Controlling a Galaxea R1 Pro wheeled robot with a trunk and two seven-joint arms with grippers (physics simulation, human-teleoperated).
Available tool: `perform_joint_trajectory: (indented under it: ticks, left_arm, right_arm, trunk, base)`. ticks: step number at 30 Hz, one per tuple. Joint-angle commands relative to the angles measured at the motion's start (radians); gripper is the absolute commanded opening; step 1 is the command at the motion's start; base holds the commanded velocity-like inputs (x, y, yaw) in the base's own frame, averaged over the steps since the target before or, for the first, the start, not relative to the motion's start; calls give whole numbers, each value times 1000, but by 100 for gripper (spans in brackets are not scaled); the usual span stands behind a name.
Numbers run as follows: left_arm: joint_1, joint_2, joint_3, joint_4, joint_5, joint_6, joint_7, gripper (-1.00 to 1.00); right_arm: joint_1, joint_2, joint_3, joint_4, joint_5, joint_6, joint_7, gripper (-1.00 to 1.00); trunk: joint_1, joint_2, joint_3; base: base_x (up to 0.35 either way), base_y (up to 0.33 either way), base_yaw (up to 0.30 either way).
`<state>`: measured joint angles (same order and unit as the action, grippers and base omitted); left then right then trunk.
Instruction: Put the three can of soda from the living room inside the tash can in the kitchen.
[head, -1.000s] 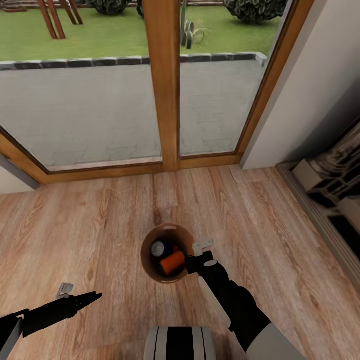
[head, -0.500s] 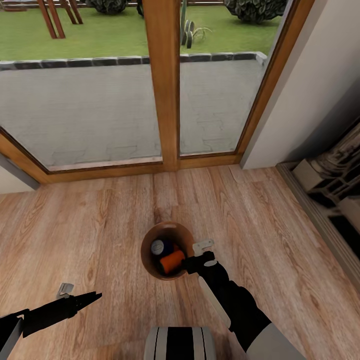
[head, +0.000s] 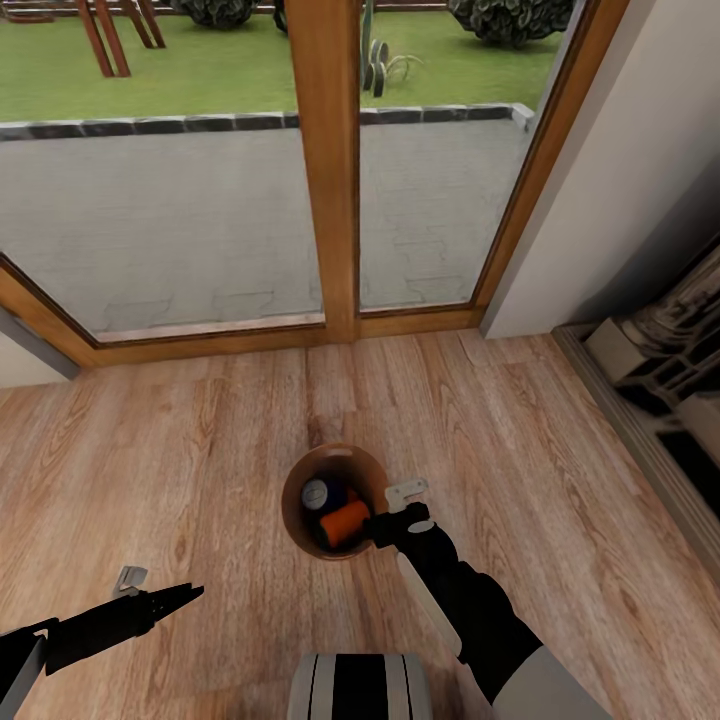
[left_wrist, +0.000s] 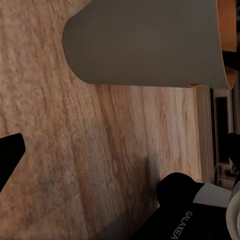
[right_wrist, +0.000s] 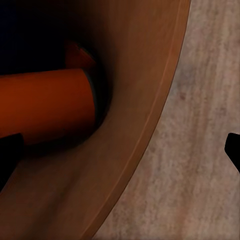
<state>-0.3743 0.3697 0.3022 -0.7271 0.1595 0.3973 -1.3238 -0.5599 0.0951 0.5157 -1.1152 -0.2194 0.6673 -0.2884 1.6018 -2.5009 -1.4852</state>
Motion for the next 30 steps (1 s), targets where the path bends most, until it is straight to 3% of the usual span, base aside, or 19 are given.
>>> perform_joint_trajectory:
  ticks: [1,30]
  left_arm:
    - [0,0,0,0,0,0,0,100]
    - [0,0,0,0,0,-1,0,100]
  right_arm:
    - [0,0,0,0,0,0,0,100]
    - [0,0,1,0,0,0,0,100]
  trunk:
    - [0,0,0]
    - [0,0,0]
  base:
    - [0,0,0]
    - [0,0,0]
